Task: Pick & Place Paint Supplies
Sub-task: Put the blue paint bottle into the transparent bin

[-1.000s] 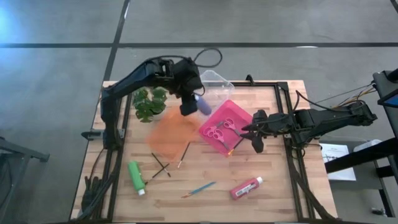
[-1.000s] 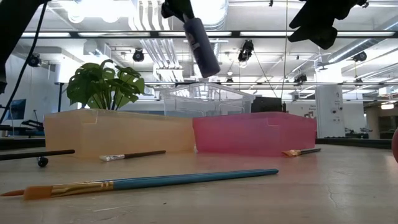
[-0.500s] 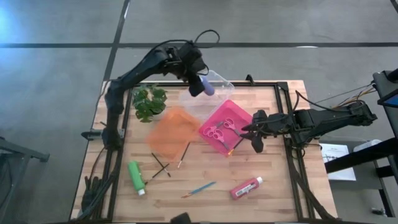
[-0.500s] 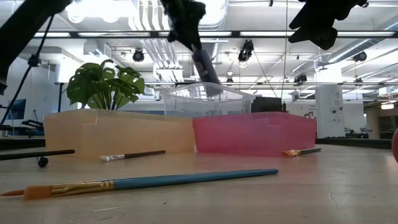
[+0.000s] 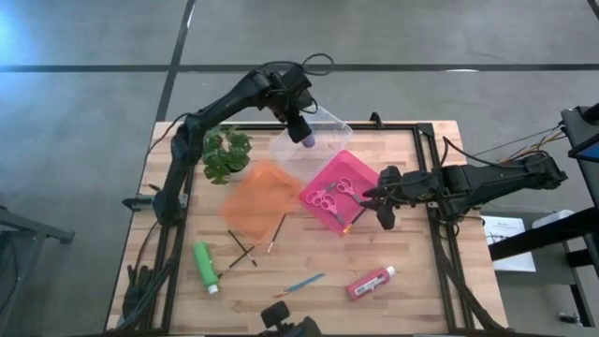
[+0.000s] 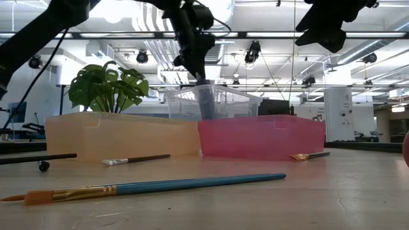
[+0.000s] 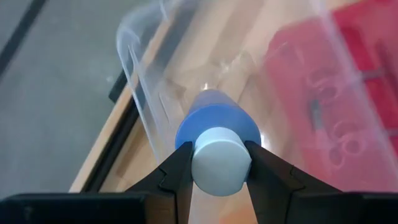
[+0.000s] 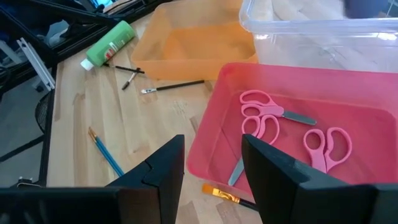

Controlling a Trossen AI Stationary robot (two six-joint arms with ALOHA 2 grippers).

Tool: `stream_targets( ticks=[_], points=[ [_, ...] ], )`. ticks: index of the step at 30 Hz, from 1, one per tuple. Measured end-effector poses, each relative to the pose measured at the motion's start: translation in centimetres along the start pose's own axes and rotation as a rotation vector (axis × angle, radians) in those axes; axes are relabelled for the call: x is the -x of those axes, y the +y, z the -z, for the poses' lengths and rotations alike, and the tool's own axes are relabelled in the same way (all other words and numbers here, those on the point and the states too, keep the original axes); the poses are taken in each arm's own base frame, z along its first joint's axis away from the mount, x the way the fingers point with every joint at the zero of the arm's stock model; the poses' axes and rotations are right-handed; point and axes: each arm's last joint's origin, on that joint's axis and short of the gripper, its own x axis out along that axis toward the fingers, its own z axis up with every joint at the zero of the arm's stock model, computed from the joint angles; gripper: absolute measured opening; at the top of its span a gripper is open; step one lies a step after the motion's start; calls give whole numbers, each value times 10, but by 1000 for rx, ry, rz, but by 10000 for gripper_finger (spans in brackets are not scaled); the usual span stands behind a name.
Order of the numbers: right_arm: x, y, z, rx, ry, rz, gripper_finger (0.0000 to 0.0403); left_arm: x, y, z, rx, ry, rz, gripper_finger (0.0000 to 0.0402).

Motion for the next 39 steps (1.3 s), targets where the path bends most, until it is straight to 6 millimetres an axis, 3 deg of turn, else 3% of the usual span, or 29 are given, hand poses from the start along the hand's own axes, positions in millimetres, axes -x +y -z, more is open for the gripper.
stream_targets(
  ticks=[11, 18, 34, 39],
  points=[
    [-11, 2, 2, 7, 15, 10, 157, -41, -1, 3, -21, 121, 13, 124],
    [-13, 3, 1, -1, 10, 6, 157, -56, -3, 6, -42, 180, 24, 124],
    [-13, 3, 1, 20, 5, 1, 157, -56, -2, 7, -70, 197, 4, 124],
    [-14, 3, 1, 21, 6, 2, 157, -56, -2, 7, -73, 192, 1, 166]
  ],
)
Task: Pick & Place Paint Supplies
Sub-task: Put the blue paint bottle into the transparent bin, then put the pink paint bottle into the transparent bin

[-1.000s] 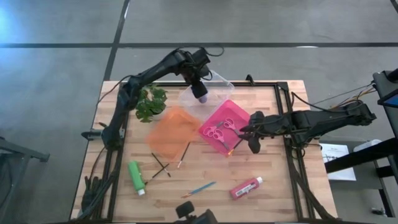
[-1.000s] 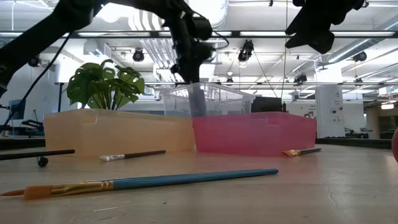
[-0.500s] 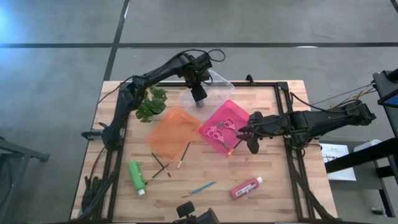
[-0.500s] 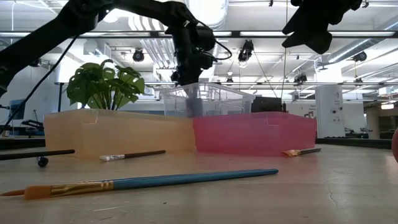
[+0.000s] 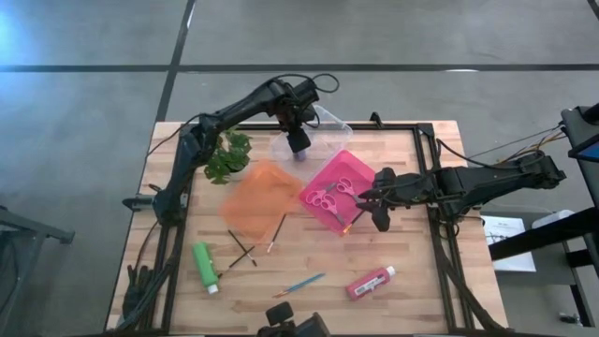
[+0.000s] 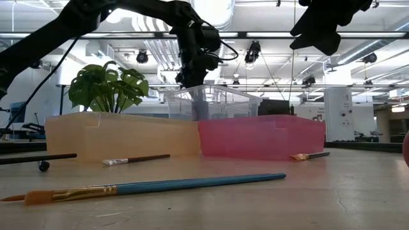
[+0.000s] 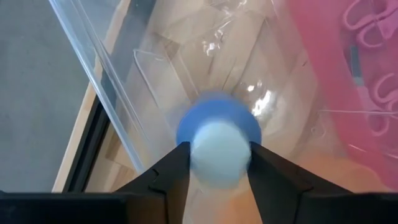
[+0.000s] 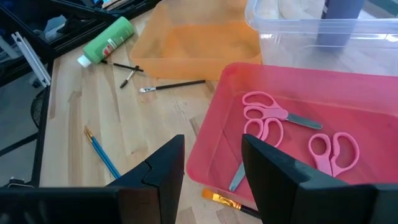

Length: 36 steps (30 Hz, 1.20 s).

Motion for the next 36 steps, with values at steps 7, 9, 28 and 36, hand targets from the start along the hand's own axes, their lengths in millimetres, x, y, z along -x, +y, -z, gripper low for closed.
stream_targets(
  ticks=[7, 9, 28, 36],
  points=[
    [0, 0, 0, 0, 0, 0, 157, 0, 0, -2, -1, -21, -2, 185],
    [0, 0, 0, 0, 0, 0, 157, 1, 0, -2, -8, -27, -3, 186],
    [0, 1, -2, -8, -13, -22, 157, 75, -2, 18, -41, -124, -78, 189],
    [0, 2, -1, -1, -1, -43, 157, 117, -25, 32, -122, -224, -13, 189]
  ],
)
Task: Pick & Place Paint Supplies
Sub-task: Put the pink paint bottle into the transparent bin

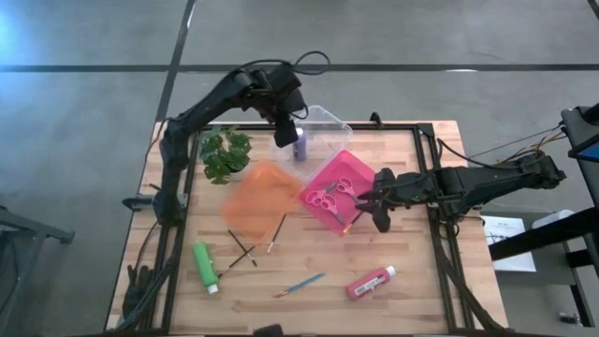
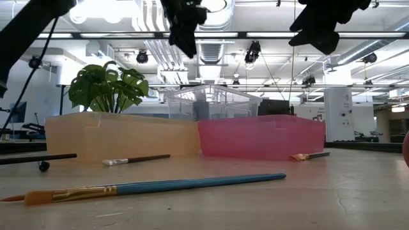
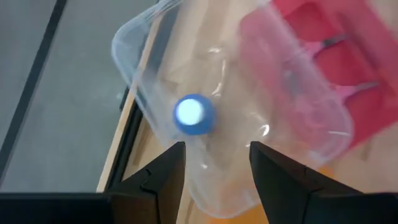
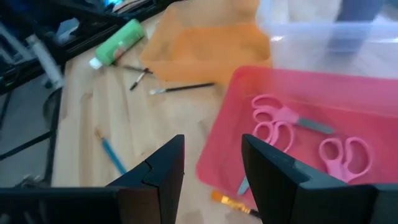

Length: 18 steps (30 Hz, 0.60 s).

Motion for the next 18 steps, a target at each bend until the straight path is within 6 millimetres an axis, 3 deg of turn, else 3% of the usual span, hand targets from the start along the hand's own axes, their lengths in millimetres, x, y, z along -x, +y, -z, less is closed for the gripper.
stream_targets(
  ticks=[5, 14, 18],
  points=[
    [1, 5, 10, 9, 138, -113, 157, 17, -24, 0, -55, -34, 32, 189],
    [16, 23, 61, 190, 562, -221, 157, 34, -71, -1, -145, -76, 86, 189],
    [23, 30, 80, 293, 642, -215, 157, 39, -90, 0, -184, -85, 110, 189]
  ],
)
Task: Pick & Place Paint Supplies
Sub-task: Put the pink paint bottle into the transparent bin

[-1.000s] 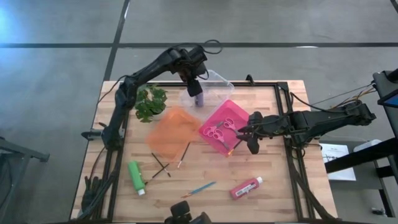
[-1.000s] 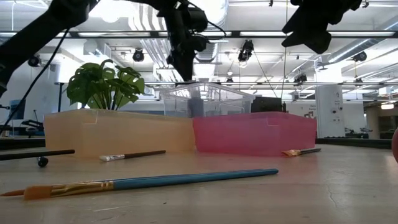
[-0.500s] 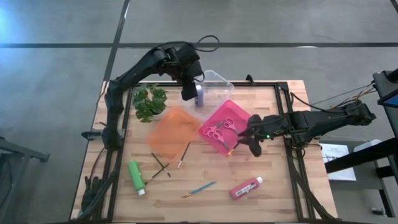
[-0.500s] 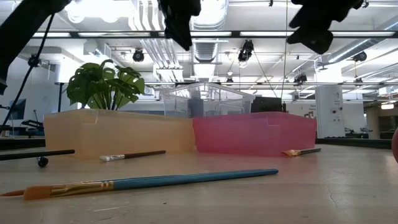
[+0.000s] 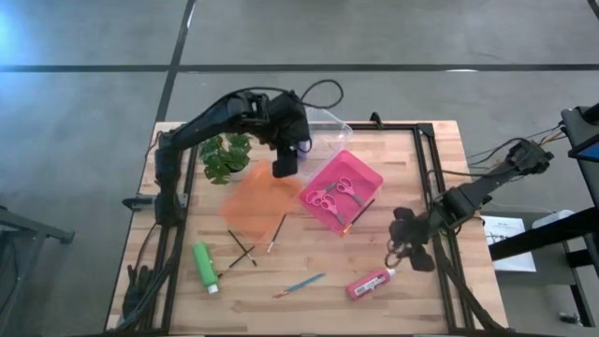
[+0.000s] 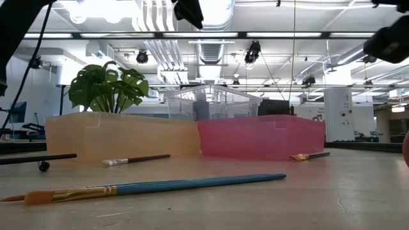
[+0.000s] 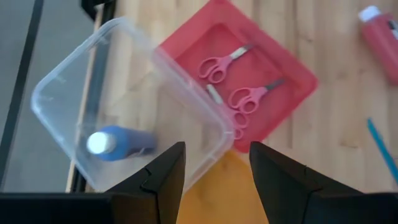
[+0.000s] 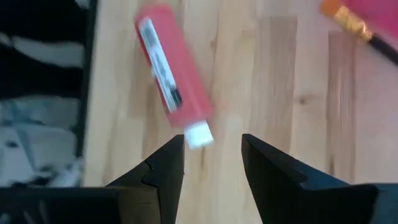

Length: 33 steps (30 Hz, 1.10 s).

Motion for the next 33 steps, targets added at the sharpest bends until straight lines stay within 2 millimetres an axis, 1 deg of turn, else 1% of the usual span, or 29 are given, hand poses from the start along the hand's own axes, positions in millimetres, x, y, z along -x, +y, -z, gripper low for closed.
stream_targets(
  ticks=[4, 8, 12, 17, 19, 25, 33],
  points=[
    [-14, 7, 13, 53, 53, 27, 157, 1, -17, -2, -38, -6, 21, 189],
    [-36, 10, 23, 46, 101, 38, 157, 2, -30, -4, -57, -9, 37, 189],
    [-56, 17, 25, 89, 61, 23, 157, 3, -40, -4, -75, -8, 51, 189],
    [-75, 22, 28, 159, 69, 91, 157, 3, -47, -5, -65, -6, 60, 189],
    [-80, 22, 29, 156, 78, 116, 157, 3, -48, -4, -47, -1, 63, 189],
    [-91, 30, 31, 174, 84, 104, 157, 4, -57, -2, -45, 22, 76, 189],
    [-109, 29, 34, 200, 134, 143, 157, 4, -60, -3, -35, 18, 79, 189]
  ],
)
